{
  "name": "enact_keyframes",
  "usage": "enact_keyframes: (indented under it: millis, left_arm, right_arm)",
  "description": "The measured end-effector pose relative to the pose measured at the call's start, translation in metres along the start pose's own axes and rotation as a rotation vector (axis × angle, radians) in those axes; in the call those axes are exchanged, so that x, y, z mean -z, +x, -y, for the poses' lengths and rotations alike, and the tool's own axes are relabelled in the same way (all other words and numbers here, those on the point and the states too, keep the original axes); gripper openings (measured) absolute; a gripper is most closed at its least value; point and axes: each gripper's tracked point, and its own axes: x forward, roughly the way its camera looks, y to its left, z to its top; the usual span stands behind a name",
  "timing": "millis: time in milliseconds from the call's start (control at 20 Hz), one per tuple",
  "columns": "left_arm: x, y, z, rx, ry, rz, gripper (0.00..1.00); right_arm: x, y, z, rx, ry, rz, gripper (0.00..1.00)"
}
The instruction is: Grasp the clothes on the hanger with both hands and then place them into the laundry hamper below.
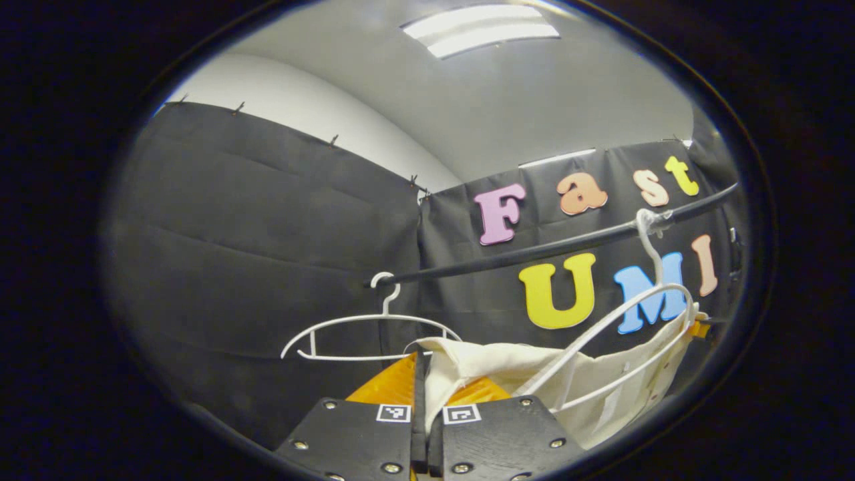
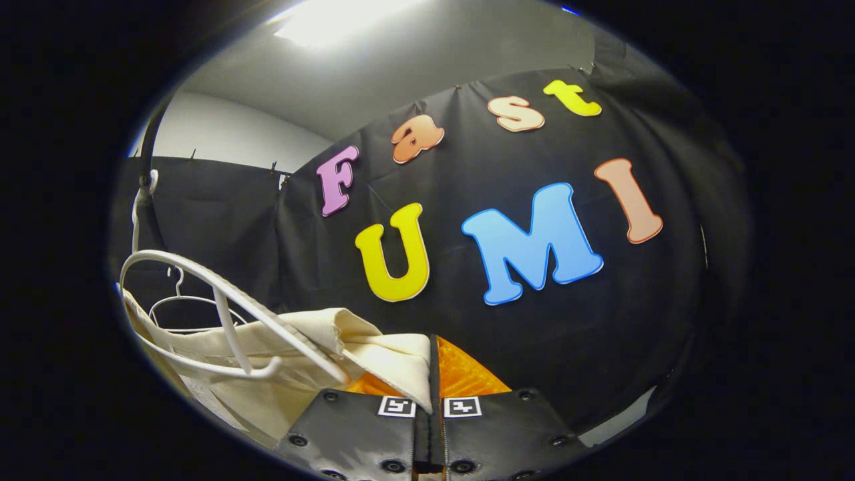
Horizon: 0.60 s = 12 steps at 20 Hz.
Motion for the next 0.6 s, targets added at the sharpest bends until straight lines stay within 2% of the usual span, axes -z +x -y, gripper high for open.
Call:
enact_keyframes:
  millis: [100,150,300,500,600]
  left_arm:
    - [0.017,0.002,0.0,0.009,0.009,-0.031,0.02]
    - [0.024,0.002,-0.001,0.01,0.014,-0.045,0.02]
    - [0.044,-0.005,-0.003,0.019,0.03,-0.071,0.02]
    - [0.065,-0.014,0.005,0.038,0.028,-0.098,0.02]
    - [0.074,-0.018,0.004,0.055,0.025,-0.11,0.02]
  right_arm:
    - [0.017,0.001,0.003,0.002,0.017,-0.048,0.04]
    - [0.025,0.0,0.005,0.006,0.02,-0.065,0.01]
    - [0.045,-0.009,0.005,0.011,0.01,-0.102,0.02]
    - [0.067,-0.034,0.002,0.014,-0.034,-0.144,0.02]
    - [0.071,-0.051,-0.002,0.015,-0.048,-0.152,0.05]
